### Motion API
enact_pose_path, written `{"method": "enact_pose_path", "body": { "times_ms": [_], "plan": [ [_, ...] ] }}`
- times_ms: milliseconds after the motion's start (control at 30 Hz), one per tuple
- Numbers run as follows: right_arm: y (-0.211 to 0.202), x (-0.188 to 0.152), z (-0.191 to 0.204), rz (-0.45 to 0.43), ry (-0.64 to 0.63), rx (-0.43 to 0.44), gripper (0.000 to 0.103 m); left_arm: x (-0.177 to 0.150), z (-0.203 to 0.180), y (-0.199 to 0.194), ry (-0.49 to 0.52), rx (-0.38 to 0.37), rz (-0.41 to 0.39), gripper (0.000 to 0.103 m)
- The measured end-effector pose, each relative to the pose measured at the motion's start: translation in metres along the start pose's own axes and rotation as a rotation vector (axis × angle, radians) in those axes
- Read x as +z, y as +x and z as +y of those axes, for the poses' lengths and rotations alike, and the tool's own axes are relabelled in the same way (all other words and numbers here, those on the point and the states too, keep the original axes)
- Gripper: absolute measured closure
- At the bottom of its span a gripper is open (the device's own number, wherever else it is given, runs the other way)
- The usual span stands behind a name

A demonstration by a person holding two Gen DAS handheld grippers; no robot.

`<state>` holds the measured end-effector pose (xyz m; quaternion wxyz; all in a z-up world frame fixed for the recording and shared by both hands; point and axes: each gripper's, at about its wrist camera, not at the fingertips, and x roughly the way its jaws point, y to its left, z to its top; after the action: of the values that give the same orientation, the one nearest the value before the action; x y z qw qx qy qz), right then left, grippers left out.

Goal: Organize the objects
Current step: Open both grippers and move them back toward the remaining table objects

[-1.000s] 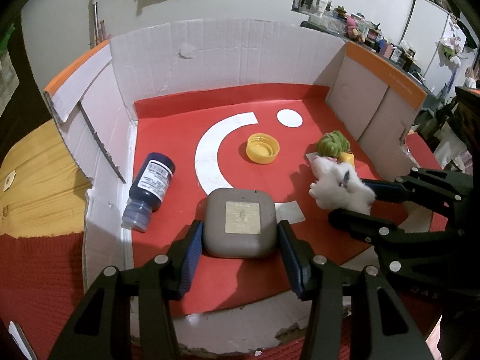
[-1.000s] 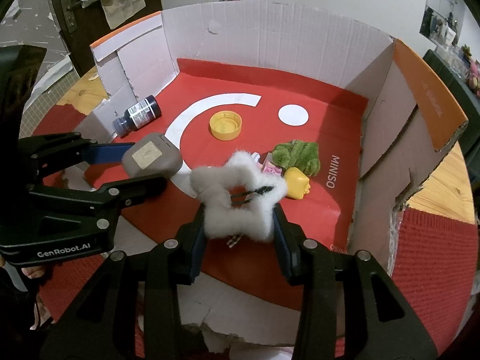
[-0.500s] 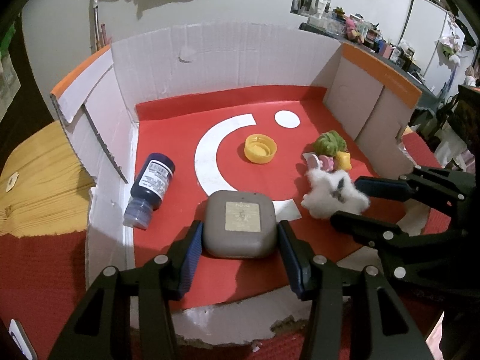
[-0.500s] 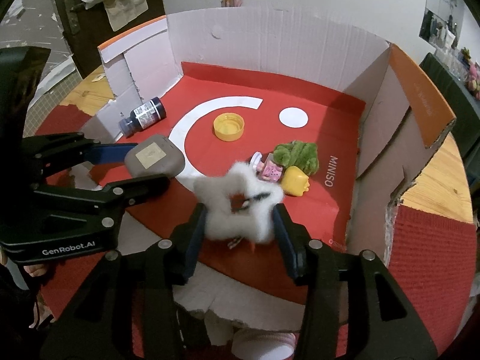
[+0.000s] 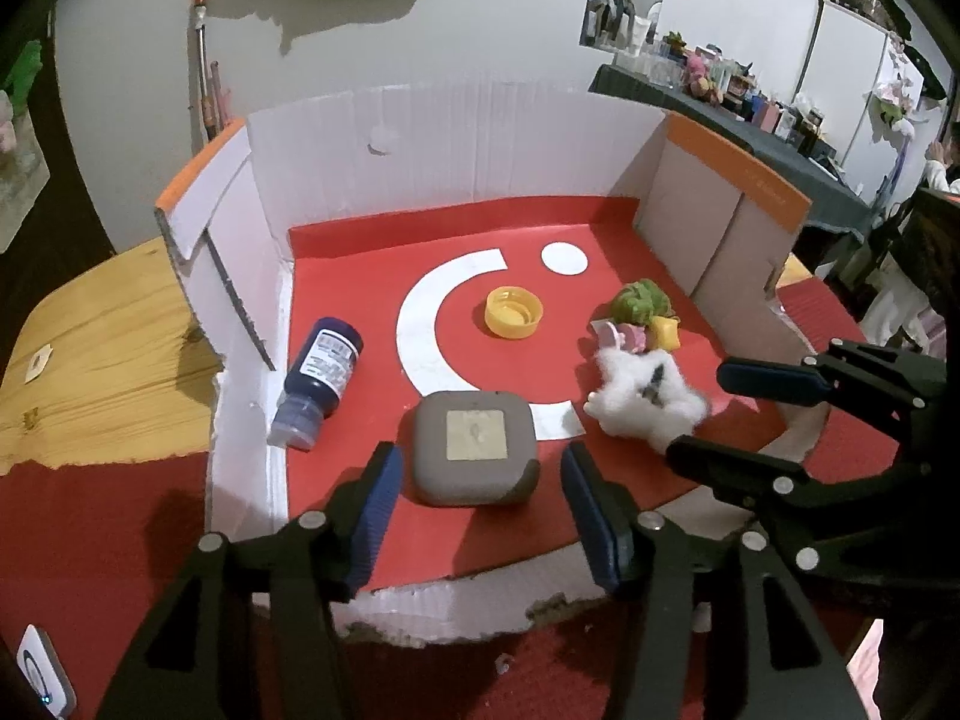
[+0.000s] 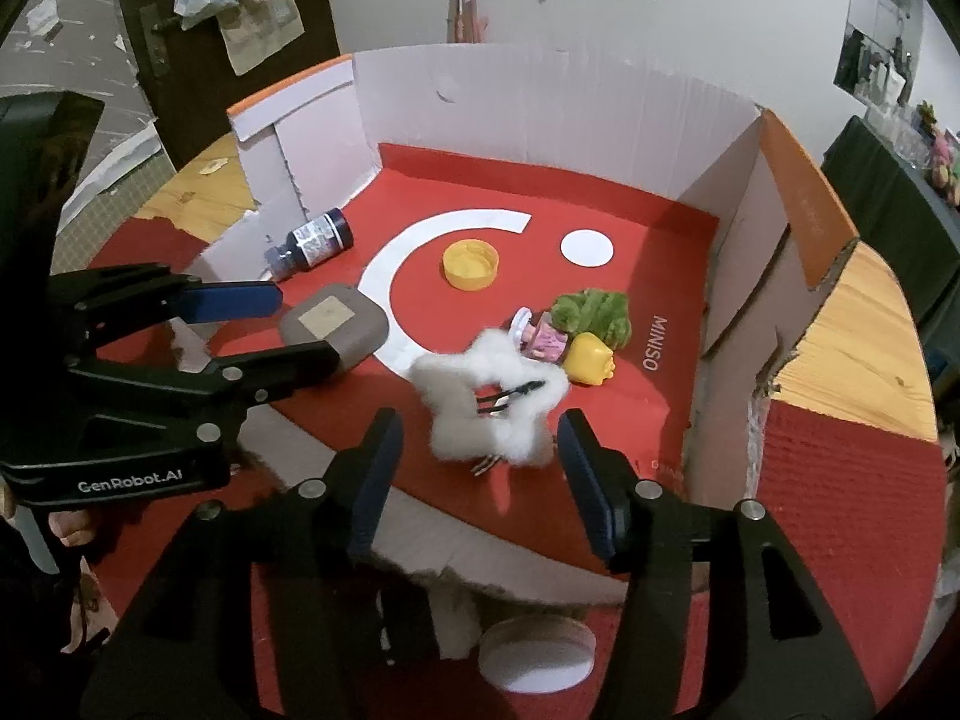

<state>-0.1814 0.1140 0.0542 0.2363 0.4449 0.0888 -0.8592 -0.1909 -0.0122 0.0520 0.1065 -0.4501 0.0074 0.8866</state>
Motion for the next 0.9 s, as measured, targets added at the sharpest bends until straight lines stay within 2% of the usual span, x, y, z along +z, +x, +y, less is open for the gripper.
{"method": "enact_pose_path", "body": {
  "times_ms": [133, 400, 667, 900],
  "plan": [
    [-0.009, -0.003, 0.002, -0.017, 0.002, 0.002, 0.045, -0.003, 0.001, -0.006, -0.007, -0.002, -0.01, 0.044],
    [-0.022, -0.01, 0.008, -0.039, 0.005, 0.003, 0.042, -0.01, 0.003, -0.017, -0.023, 0.001, -0.023, 0.037],
    [-0.039, -0.017, 0.016, -0.066, -0.004, -0.004, 0.035, -0.018, 0.002, -0.031, -0.033, 0.007, -0.052, 0.025],
    [-0.054, -0.025, 0.026, -0.087, -0.011, 0.004, 0.028, -0.027, 0.001, -0.043, -0.029, 0.022, -0.071, 0.018]
  ]
}}
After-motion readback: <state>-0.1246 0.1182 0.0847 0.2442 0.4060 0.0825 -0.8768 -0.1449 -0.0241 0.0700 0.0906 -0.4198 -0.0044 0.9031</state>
